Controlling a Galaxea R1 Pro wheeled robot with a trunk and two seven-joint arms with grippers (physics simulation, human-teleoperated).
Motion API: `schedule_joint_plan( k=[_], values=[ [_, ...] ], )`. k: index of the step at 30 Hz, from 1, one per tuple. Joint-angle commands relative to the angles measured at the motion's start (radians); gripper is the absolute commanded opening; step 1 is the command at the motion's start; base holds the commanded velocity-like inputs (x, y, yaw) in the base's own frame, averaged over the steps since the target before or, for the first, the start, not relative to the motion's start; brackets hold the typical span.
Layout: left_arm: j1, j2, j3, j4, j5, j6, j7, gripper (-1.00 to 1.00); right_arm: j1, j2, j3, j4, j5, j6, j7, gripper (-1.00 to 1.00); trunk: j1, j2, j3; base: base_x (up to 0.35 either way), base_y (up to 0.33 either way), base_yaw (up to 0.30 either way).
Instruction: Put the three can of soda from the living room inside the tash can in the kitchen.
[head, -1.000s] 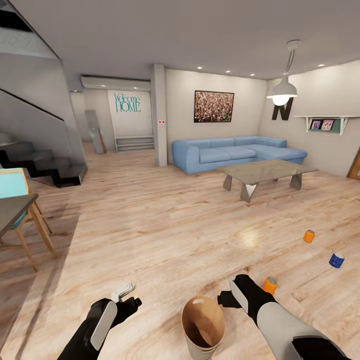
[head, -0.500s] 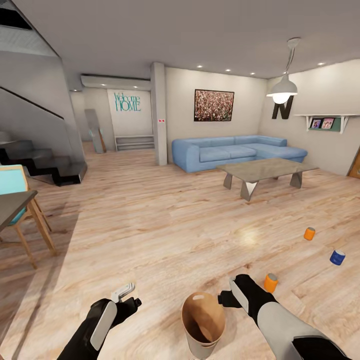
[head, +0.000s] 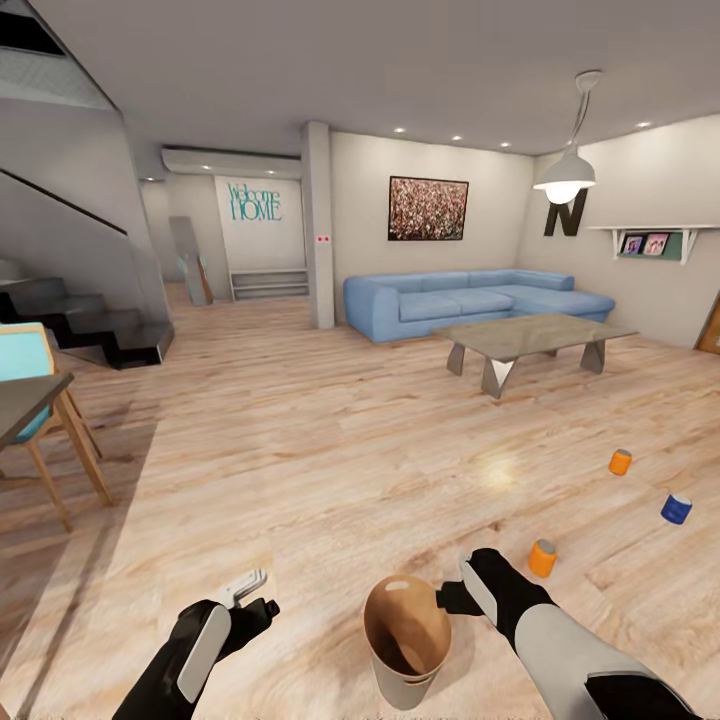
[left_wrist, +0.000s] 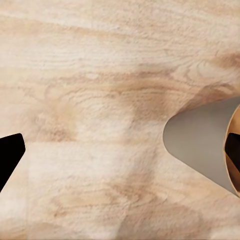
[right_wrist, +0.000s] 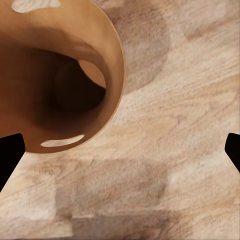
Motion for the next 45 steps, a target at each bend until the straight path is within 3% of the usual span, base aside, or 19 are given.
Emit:
schedule_joint_plan(
  k=[1, 32, 42, 45],
  values=[
    [0.0, 0.0, 0.0, 0.0, 0.0, 0.0, 0.0, 1.0, 0.0, 0.0, 0.0, 0.0, 0.0, 0.0, 0.0, 1.0, 0.004, -0.007, -0.003, 0.0, 0.0, 0.0],
    [0.0, 0.0, 0.0, 0.002, 0.003, 0.0, 0.0, 1.0, 0.0, -0.001, 0.0, -0.002, 0.0, 0.0, 0.0, 1.0, 0.123, -0.224, -0.1, 0.0, 0.0, 0.0],
    [0.002, 0.001, -0.006, 0.012, -0.002, -0.04, 0.0, 1.0, 0.0, -0.001, 0.0, -0.002, 0.0, 0.0, 0.0, 1.0, 0.123, -0.224, -0.1, 0.016, 0.0, 0.0],
    [0.003, 0.001, -0.008, 0.057, -0.007, -0.058, 0.001, 1.0, 0.0, 0.0, 0.0, -0.002, 0.0, 0.0, 0.0, 1.0, 0.123, -0.224, -0.1, 0.232, 0.0, 0.0]
  ],
)
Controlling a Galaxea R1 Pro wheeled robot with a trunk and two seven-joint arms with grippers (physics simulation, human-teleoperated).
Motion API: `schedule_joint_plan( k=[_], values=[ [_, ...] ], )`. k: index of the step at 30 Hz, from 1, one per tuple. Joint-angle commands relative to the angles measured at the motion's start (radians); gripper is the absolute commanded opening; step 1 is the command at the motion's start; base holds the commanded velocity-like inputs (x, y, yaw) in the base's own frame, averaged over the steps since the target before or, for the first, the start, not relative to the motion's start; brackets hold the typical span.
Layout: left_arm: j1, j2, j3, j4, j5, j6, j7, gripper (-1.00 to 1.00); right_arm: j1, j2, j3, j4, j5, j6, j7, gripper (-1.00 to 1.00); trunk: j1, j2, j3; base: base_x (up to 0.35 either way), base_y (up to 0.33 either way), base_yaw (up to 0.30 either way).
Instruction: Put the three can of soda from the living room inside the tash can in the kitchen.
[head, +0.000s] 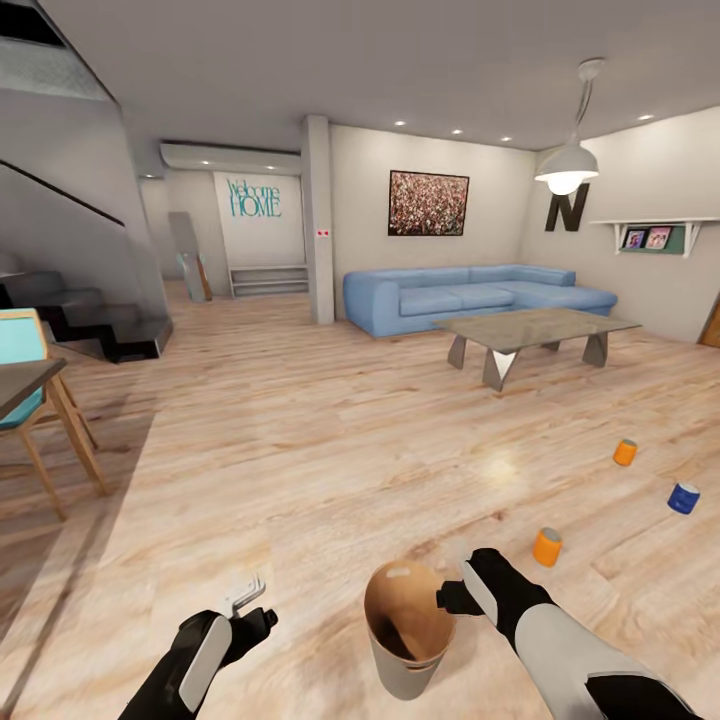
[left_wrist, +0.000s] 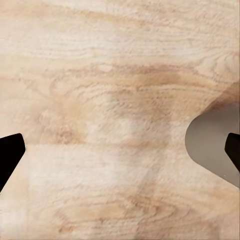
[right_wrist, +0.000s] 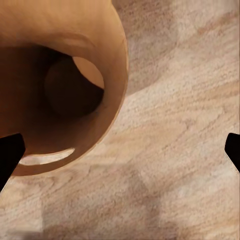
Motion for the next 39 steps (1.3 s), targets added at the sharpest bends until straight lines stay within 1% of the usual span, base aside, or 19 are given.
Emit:
schedule_joint_plan(
  k=[1, 4, 8, 12, 15, 19, 35, 39],
  values=[
    [0.0, 0.0, 0.0, 0.004, 0.0, -0.001, 0.0, 1.0, 0.0, 0.0, 0.0, 0.0, 0.0, 0.0, 0.0, 1.0, 0.0, 0.0, 0.0, 0.299, 0.0, 0.0],
    [0.0, 0.0, 0.001, 0.013, -0.001, -0.004, 0.0, 1.0, 0.0, 0.0, 0.0, 0.0, 0.0, 0.0, 0.0, 1.0, 0.0, 0.0, 0.0, 0.27, 0.0, 0.0],
    [-0.001, -0.002, 0.008, 0.009, 0.004, 0.0, 0.008, 1.0, 0.0, 0.0, 0.0, 0.0, 0.0, 0.0, 0.0, 1.0, 0.0, 0.0, 0.0, 0.106, 0.0, 0.0],
    [-0.002, -0.004, 0.035, 0.003, 0.018, 0.005, 0.016, 1.0, 0.0, -0.001, 0.0, 0.0, 0.0, 0.0, 0.0, 1.0, 0.0, 0.0, 0.0, 0.044, 0.0, 0.0],
    [-0.005, -0.004, 0.05, 0.001, 0.027, 0.008, 0.016, 1.0, 0.0, -0.001, 0.0, 0.0, 0.0, 0.0, 0.0, 1.0, 0.011, -0.021, -0.009, 0.02, 0.0, 0.0],
    [-0.011, -0.003, 0.058, 0.0, 0.032, 0.011, 0.012, 1.0, 0.0, -0.001, 0.0, 0.0, 0.0, 0.0, 0.0, 1.0, 0.027, -0.049, -0.022, 0.009, 0.0, 0.0],
    [-0.021, -0.002, 0.059, 0.0, 0.033, 0.013, 0.008, 1.0, -0.001, -0.002, 0.0, -0.001, 0.0, 0.0, 0.001, 1.0, 0.088, -0.161, -0.072, 0.001, 0.0, 0.0],
    [-0.021, -0.002, 0.059, 0.0, 0.033, 0.013, 0.008, 1.0, 0.0, -0.002, 0.0, -0.001, 0.0, 0.001, 0.001, 1.0, 0.09, -0.162, -0.088, 0.0, 0.0, 0.0]
  ],
)
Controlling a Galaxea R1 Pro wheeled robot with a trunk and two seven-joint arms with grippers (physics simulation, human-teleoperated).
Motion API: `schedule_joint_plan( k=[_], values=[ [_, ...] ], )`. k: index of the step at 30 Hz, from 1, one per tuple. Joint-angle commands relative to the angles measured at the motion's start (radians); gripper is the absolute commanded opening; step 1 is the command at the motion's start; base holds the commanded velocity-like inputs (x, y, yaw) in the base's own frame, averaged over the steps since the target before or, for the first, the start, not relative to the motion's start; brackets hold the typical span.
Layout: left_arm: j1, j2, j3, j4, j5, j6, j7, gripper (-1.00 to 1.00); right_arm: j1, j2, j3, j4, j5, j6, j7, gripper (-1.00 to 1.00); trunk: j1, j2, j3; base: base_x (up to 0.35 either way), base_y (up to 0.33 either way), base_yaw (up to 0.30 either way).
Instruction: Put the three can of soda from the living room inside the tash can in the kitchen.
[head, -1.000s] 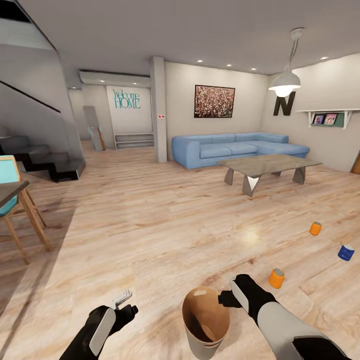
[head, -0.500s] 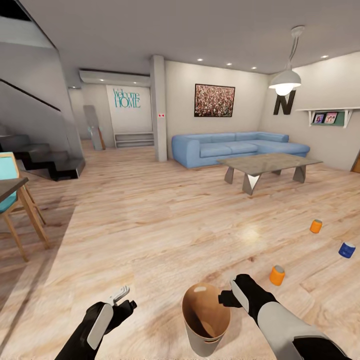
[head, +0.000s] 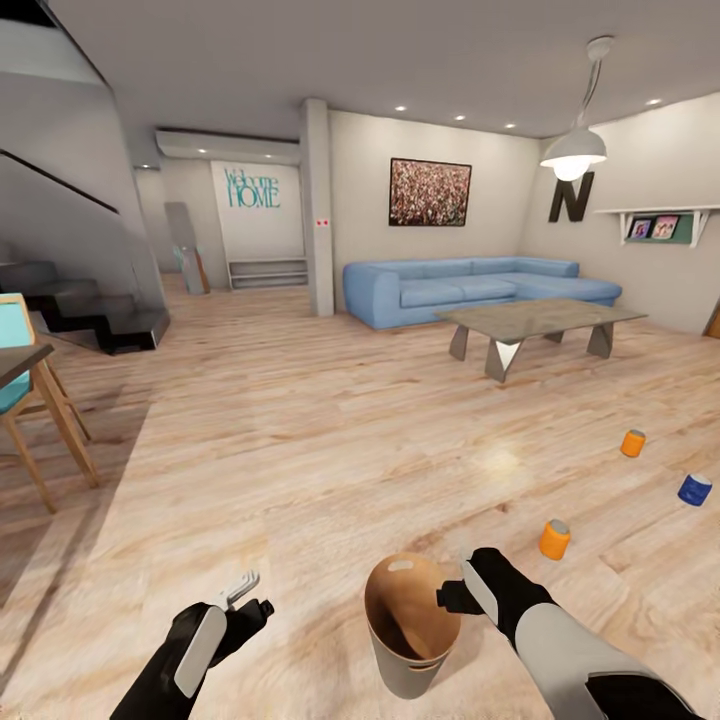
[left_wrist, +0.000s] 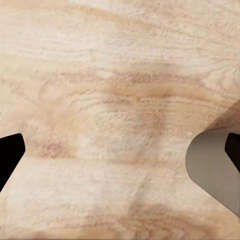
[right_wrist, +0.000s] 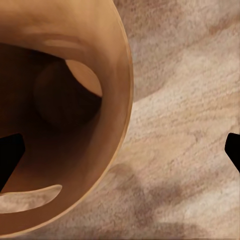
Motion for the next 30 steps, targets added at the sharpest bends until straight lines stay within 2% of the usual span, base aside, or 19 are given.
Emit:
schedule_joint_plan(
  k=[1, 21, 30],
  values=[
    [0.0, 0.0, 0.0, 0.0, 0.0, 0.0, 0.0, 1.0, 0.0, 0.0, 0.0, 0.0, 0.0, 0.0, 0.0, 1.0, 0.0, 0.0, -0.004, 0.0, 0.0, 0.0],
    [0.0, -0.001, 0.0, 0.006, -0.001, 0.0, 0.001, 1.0, 0.0, 0.0, 0.0, 0.0, -0.001, 0.001, 0.0, 1.0, 0.009, -0.005, -0.081, 0.0, 0.0, 0.0],
    [0.002, 0.0, -0.005, 0.007, -0.008, -0.004, 0.004, 1.0, -0.001, -0.001, 0.0, -0.001, -0.001, 0.001, 0.0, 1.0, 0.009, -0.005, -0.081, 0.005, 0.0, 0.0]
  ],
)
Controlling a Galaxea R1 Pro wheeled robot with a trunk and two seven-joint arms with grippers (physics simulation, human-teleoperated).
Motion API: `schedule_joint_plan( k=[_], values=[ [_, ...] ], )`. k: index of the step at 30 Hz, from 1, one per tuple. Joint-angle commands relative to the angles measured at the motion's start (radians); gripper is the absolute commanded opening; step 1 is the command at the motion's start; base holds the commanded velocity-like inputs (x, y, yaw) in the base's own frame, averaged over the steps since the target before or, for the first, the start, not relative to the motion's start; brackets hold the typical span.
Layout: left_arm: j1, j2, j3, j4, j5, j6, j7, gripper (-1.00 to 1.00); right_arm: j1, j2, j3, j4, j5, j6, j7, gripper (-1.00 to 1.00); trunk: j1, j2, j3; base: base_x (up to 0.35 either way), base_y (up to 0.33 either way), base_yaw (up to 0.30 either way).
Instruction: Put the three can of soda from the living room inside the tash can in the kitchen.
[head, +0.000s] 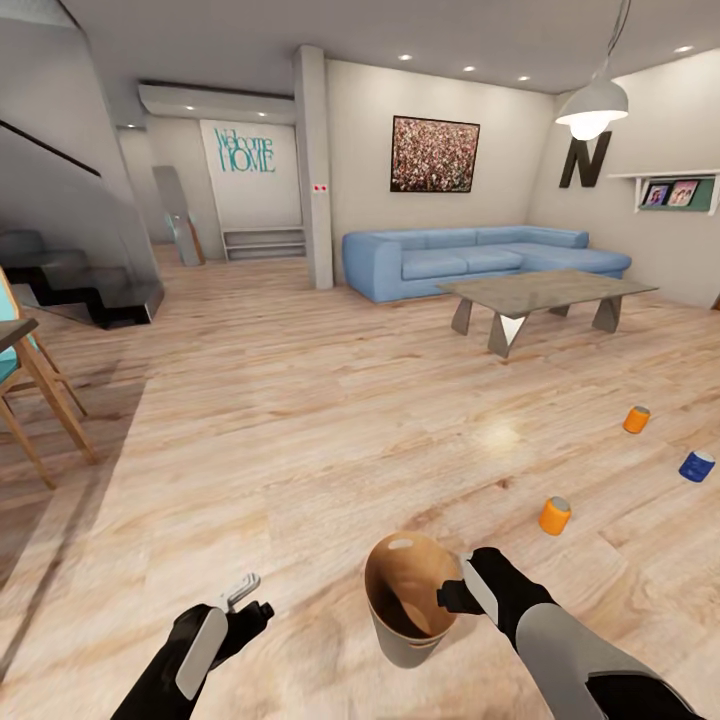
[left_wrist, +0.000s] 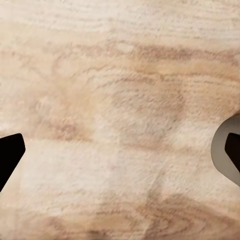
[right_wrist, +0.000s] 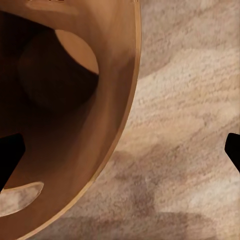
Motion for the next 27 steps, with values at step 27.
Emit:
schedule_joint_plan(
  k=[27],
  values=[
    [0.002, -0.002, -0.039, -0.004, -0.01, -0.003, -0.001, 1.0, 0.0, 0.0, 0.0, 0.0, 0.0, 0.0, 0.0, 1.0, 0.005, -0.003, -0.043, 0.117, 0.0, 0.0]
  ],
)
